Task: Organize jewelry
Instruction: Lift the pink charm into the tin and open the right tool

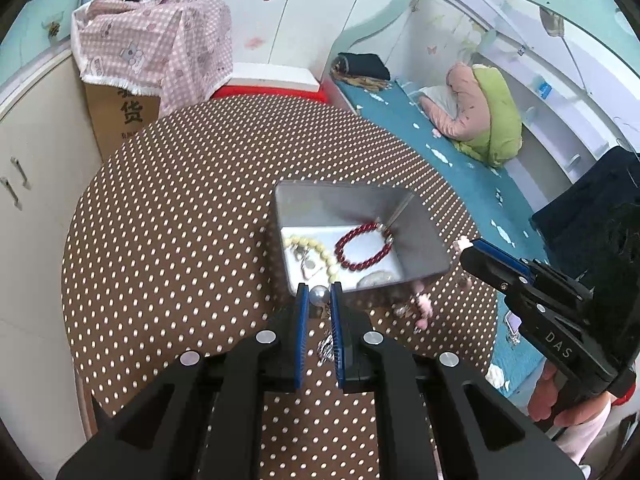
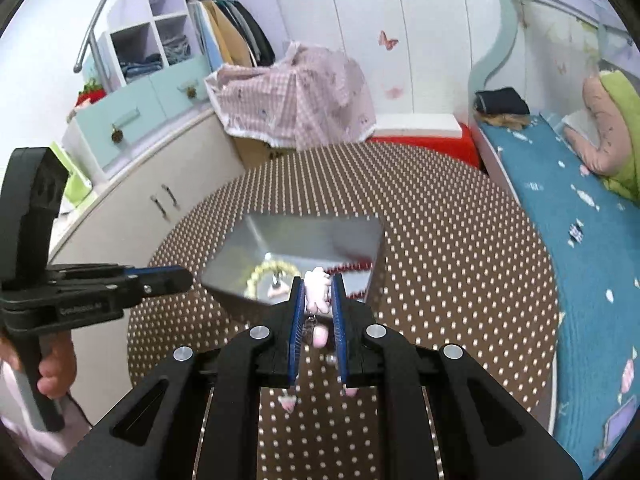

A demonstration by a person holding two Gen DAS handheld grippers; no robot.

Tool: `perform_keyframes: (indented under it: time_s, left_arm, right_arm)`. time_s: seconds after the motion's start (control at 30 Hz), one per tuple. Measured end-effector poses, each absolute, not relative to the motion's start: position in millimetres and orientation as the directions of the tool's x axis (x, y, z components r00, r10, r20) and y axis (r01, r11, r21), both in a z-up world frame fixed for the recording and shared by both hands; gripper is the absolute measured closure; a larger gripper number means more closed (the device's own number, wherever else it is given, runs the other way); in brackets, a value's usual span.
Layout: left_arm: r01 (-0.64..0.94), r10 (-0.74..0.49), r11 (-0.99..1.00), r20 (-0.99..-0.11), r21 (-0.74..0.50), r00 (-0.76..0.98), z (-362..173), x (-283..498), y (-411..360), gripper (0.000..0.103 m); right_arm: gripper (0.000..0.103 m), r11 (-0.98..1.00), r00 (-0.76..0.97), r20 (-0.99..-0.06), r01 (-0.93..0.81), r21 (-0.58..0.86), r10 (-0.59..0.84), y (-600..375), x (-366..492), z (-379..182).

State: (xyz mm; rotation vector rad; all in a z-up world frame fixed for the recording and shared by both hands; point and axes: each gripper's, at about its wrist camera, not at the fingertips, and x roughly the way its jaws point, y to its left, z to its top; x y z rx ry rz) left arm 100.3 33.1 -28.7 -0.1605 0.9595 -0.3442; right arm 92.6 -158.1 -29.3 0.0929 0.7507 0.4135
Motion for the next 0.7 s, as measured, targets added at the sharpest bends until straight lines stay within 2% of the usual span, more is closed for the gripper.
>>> perform_keyframes:
  time_s: [0.33, 0.53, 0.6, 0.63, 0.67, 0.7]
  left_arm:
    - [0.245, -0.384, 0.923, -0.761, -0.297, 0.523, -17, 135, 14, 0.093]
    - [0.221, -0.334, 0.942, -0.785, -0.253, 0.522, -26, 149, 11, 0.092]
    - [0.209, -0.322, 0.946, -0.794, -0.247, 0.516, -29, 150, 13, 0.087]
    - [0.202, -0.317, 0.948, -0.798, -0.247, 0.513, -30, 151, 14, 0.079]
    - [0.196, -0.316, 0.948, -0.797, -0.249, 0.515, -31, 152, 15, 0.07]
    - [0.194, -0.315, 0.949, -0.795, -0.249, 0.519, -31, 151, 17, 0.066]
  right_arm:
    - [0.088, 0.906, 0.66, -0.622, -0.342, 0.25, 0.421, -149, 122, -17]
    - [0.085, 0.908, 0.651, -0.637, -0.346, 0.235, 0.413, -147, 133, -22]
    - [0.071, 0.916, 0.647, -0.652, -0.33, 0.228, 0.396, -148, 135, -25]
    - [0.048, 0.92, 0.649, -0.656, -0.319, 0.227, 0.387, -149, 136, -26]
    - [0.034, 0.926, 0.659, -0.653, -0.302, 0.225, 0.373, -151, 136, -26]
    - [0.034, 0.93, 0.669, -0.647, -0.291, 0.226, 0.366, -152, 135, -26]
